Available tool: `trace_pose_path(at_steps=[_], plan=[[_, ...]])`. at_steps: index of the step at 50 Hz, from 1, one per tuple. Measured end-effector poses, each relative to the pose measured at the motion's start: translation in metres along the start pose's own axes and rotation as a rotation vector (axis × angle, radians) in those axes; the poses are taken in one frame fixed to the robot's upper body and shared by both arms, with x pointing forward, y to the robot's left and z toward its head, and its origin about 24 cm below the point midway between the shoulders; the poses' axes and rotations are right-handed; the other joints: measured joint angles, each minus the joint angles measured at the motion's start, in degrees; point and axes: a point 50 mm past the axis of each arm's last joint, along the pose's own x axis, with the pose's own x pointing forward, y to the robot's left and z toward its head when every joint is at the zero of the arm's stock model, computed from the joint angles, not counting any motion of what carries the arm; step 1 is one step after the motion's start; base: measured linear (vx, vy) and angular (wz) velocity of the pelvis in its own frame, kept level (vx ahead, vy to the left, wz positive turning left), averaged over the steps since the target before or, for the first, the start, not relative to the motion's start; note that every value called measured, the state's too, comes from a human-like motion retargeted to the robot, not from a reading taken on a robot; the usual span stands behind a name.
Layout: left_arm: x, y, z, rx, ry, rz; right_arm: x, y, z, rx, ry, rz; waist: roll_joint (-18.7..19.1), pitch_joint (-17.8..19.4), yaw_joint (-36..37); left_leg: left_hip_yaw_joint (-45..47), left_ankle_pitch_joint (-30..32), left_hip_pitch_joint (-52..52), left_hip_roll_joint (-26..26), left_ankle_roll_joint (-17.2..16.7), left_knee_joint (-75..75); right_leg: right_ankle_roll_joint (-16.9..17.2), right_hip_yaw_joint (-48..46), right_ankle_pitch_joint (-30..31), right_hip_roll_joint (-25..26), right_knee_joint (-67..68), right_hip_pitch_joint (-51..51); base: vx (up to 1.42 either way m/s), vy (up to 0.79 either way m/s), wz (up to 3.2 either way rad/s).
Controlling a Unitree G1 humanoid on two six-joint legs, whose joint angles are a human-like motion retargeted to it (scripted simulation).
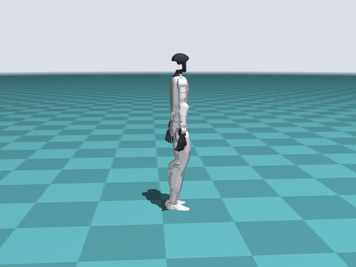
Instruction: Upper body actions
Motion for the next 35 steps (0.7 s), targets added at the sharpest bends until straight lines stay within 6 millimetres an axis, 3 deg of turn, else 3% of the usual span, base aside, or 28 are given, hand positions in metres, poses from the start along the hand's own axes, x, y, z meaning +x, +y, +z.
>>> trace_pose_path(at_steps=[8,12,21,30,32,33,35], plan=[[-0.002,-0.011,0.025,-0.005,-0.089,-0.014,-0.001,-0.009,0.006,0.023,-0.024,-0.028,-0.7,4.2,2.0,-3.9,1.9,-4.1,-0.9,0.2,3.0,-1.0,-7.3,-0.8,-1.4,-1.6,1.7,-0.14,-0.07,0.94],[-0.002,-0.018,0.03,-0.016,-0.115,-0.022,-0.002,-0.015,-0.004,0.041,0.004,-0.044,-0.9,4.7,3.4,3.5,-0.9,-4.7,0.1,1.2,2.2,-0.8,-12.4,-1.3,-3.0,-2.7,1.9,-0.12,0.06,1.46],[0.001,-0.011,0.005,-0.056,-0.018,-0.002,-0.002,-0.015,-0.019,0.09,0.05,-0.053,-1.4,2.5,1.5,37.3,-2.0,1.2,4.3,0.7,0.9,1.1,-25.4,-3.9,-6.6,-3.3,1.6,-0.07,0.09,1.81],[0.003,-0.007,-0.031,-0.167,0.079,0.024,0.0,-0.01,-0.005,0.065,-0.019,-0.036,-2.7,-1.7,0.3,48.0,-0.3,7.5,4.5,4.2,3.3,4.2,-33.0,-5.9,-9.4,-2.0,1.8,0.04,0.11,1.32],[0.004,-0.008,-0.039,-0.175,0.104,0.025,0.0,-0.011,-0.001,0.059,-0.034,-0.032,-1.2,-2.5,0.3,46.2,2.5,7.3,4.4,3.2,1.7,4.8,-34.2,-6.1,-8.2,-1.6,1.8,0.09,0.2,0.78],[0.004,-0.009,-0.043,-0.178,0.117,0.025,0.0,-0.011,0.0,0.059,-0.042,-0.031,-0.1,-2.9,0.5,45.8,2.1,7.3,4.5,0.9,0.1,5.0,-34.5,-6.3,-7.2,-1.3,1.8,0.07,0.21,0.51],[0.004,-0.011,-0.049,-0.18,0.139,0.019,0.0,-0.013,0.004,0.064,-0.057,-0.03,1.6,-3.2,1.4,44.6,0.6,7.3,3.7,-0.4,-3.4,5.4,-34.6,-6.3,-5.8,-0.8,2.0,0.06,0.23,0.28]])
